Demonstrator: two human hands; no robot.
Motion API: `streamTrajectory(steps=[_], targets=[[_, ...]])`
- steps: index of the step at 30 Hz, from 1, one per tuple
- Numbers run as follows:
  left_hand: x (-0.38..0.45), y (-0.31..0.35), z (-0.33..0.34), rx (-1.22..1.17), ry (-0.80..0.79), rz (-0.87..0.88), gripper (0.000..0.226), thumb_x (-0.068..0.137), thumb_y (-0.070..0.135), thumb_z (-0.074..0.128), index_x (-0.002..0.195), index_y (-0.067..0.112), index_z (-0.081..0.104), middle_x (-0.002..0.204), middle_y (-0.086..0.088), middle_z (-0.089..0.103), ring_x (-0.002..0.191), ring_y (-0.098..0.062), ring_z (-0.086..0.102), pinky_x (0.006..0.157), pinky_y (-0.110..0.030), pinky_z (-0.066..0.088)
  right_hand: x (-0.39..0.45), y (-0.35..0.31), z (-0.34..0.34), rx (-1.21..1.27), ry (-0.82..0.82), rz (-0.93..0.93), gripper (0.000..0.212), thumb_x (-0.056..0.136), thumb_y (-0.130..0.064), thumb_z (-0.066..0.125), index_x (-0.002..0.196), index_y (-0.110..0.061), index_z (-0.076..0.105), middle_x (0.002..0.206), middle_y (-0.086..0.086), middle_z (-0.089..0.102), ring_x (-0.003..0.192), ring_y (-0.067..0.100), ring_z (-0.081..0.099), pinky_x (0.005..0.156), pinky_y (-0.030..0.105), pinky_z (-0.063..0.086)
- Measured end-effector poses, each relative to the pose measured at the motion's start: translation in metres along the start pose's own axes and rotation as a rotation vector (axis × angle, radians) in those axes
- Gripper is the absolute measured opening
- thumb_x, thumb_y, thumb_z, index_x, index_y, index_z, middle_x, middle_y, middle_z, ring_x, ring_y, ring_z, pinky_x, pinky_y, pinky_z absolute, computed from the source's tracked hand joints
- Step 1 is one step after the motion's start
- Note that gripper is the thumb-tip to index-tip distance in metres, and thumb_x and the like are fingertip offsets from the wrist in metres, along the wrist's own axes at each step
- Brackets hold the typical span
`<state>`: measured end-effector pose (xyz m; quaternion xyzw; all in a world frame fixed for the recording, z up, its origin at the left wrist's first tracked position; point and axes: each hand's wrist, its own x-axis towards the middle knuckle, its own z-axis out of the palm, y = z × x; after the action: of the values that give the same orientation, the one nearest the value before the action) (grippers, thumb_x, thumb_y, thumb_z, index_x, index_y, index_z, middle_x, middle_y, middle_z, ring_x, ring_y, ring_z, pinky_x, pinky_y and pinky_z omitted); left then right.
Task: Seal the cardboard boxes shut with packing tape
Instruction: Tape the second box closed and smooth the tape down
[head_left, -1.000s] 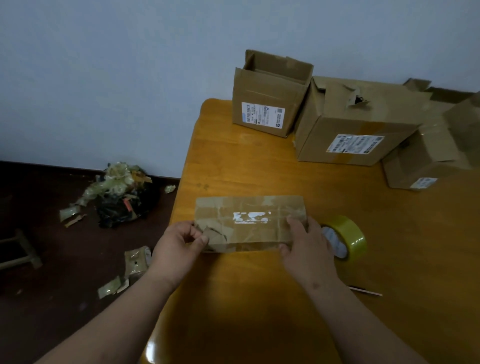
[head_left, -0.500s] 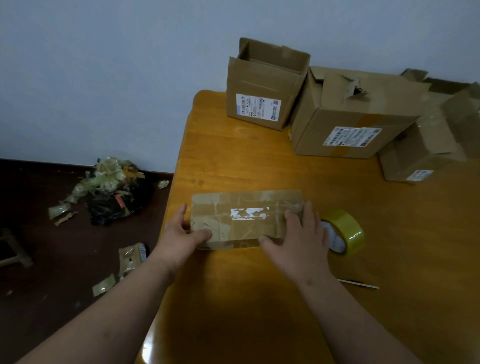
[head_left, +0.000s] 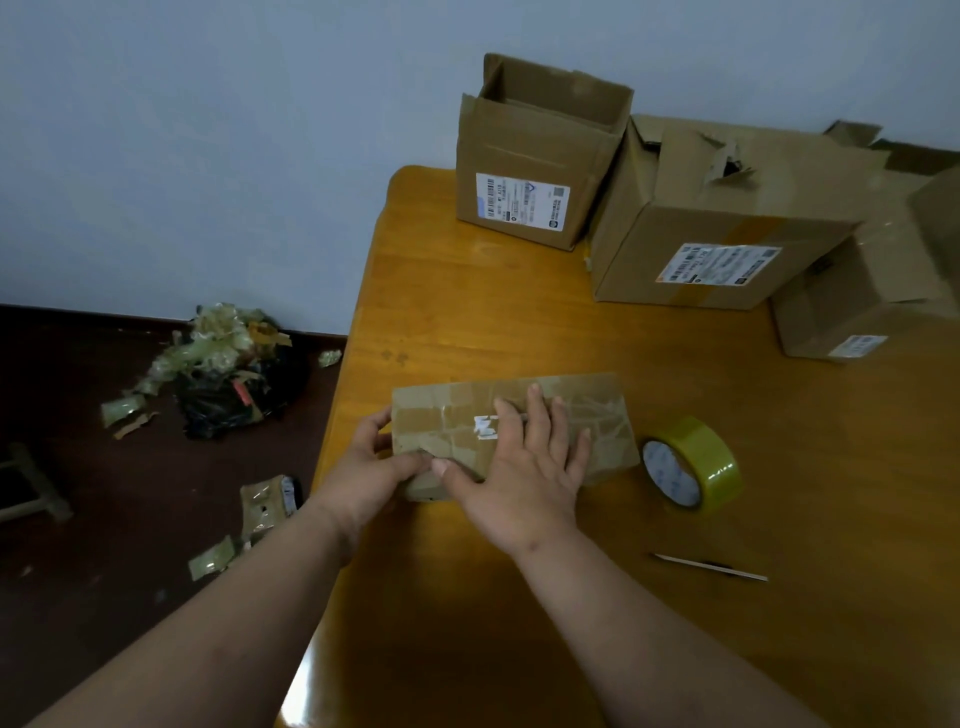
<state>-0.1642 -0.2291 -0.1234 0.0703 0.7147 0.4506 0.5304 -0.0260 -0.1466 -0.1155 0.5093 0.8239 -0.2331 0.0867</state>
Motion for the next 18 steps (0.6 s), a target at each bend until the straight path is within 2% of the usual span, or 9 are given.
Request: streamTrajectory(steps=[2, 6, 8, 10, 12, 14, 16, 18], targets=[[0.0, -0.001, 0.0, -0.039, -0.004, -0.024, 0.05, 0.09, 0.021, 0.065, 0.131, 0.042, 0.045, 0.121, 0.007, 0.059, 0.107, -0.019, 0.058, 0.088, -0.041, 0.049, 0.0, -0.001, 0.001, -0.008, 0.007, 0.007, 0.095, 0.08, -0.08, 0.041, 0.154, -0.032, 0.004, 0.16, -0.003, -0.027, 0.144, 0.022, -0.032, 0.113, 0.052, -0.024], [0.002, 0.0, 0.005, -0.038, 0.043, 0.01, 0.051, 0.093, 0.02, 0.066, 0.138, 0.029, 0.043, 0.113, 0.004, 0.06, 0.095, -0.015, 0.062, 0.066, -0.027, 0.048, 0.001, -0.002, 0.0, -0.001, -0.006, -0.007, 0.094, 0.082, -0.077, 0.042, 0.154, -0.032, 0.003, 0.16, -0.002, -0.029, 0.143, 0.023, -0.034, 0.112, 0.052, -0.027], [0.003, 0.002, 0.008, -0.02, 0.054, 0.007, 0.054, 0.094, 0.017, 0.064, 0.141, 0.03, 0.039, 0.109, 0.004, 0.06, 0.093, -0.016, 0.061, 0.065, -0.028, 0.047, 0.0, 0.003, -0.004, 0.042, -0.036, -0.063, 0.087, 0.086, -0.073, 0.043, 0.154, -0.033, 0.006, 0.16, -0.003, -0.028, 0.144, 0.021, -0.033, 0.113, 0.052, -0.025], [0.003, 0.003, 0.007, -0.008, 0.051, 0.006, 0.062, 0.094, 0.018, 0.064, 0.144, 0.039, 0.034, 0.112, 0.005, 0.06, 0.098, -0.019, 0.061, 0.073, -0.034, 0.05, -0.005, 0.015, -0.012, 0.172, 0.004, -0.13, 0.072, 0.092, -0.063, 0.045, 0.152, -0.036, 0.017, 0.163, -0.008, -0.015, 0.147, 0.015, -0.024, 0.117, 0.049, -0.017], [0.002, 0.003, 0.006, 0.014, 0.039, -0.003, 0.068, 0.093, 0.021, 0.065, 0.145, 0.047, 0.031, 0.121, 0.002, 0.06, 0.105, -0.023, 0.061, 0.09, -0.043, 0.051, -0.011, 0.033, -0.021, 0.289, 0.188, -0.113, 0.057, 0.094, -0.05, 0.051, 0.147, -0.037, 0.032, 0.162, -0.009, 0.01, 0.15, 0.015, -0.003, 0.12, 0.049, -0.003], [-0.001, 0.005, 0.012, 0.023, 0.024, 0.001, 0.067, 0.093, 0.022, 0.065, 0.146, 0.046, 0.031, 0.127, 0.001, 0.058, 0.107, -0.023, 0.06, 0.093, -0.042, 0.049, -0.017, 0.058, -0.031, 0.357, 0.444, 0.015, 0.052, 0.091, -0.037, 0.059, 0.14, -0.029, 0.044, 0.153, -0.001, 0.03, 0.146, 0.022, 0.018, 0.118, 0.051, 0.012], [-0.003, 0.006, 0.021, 0.05, 0.035, 0.046, 0.067, 0.094, 0.026, 0.064, 0.149, 0.043, 0.03, 0.134, 0.0, 0.053, 0.11, -0.022, 0.058, 0.095, -0.041, 0.048, -0.021, 0.09, -0.038, 0.39, 0.649, 0.173, 0.057, 0.085, -0.031, 0.059, 0.138, -0.019, 0.044, 0.147, 0.008, 0.038, 0.14, 0.027, 0.028, 0.113, 0.055, 0.023], [-0.002, 0.009, 0.03, 0.123, 0.133, 0.128, 0.069, 0.094, 0.034, 0.062, 0.152, 0.038, 0.025, 0.144, -0.001, 0.045, 0.124, -0.026, 0.05, 0.103, -0.041, 0.041, -0.022, 0.124, -0.046, 0.405, 0.693, 0.32, 0.07, 0.078, -0.024, 0.062, 0.142, -0.014, 0.037, 0.148, 0.014, 0.035, 0.14, 0.034, 0.029, 0.109, 0.058, 0.027]])
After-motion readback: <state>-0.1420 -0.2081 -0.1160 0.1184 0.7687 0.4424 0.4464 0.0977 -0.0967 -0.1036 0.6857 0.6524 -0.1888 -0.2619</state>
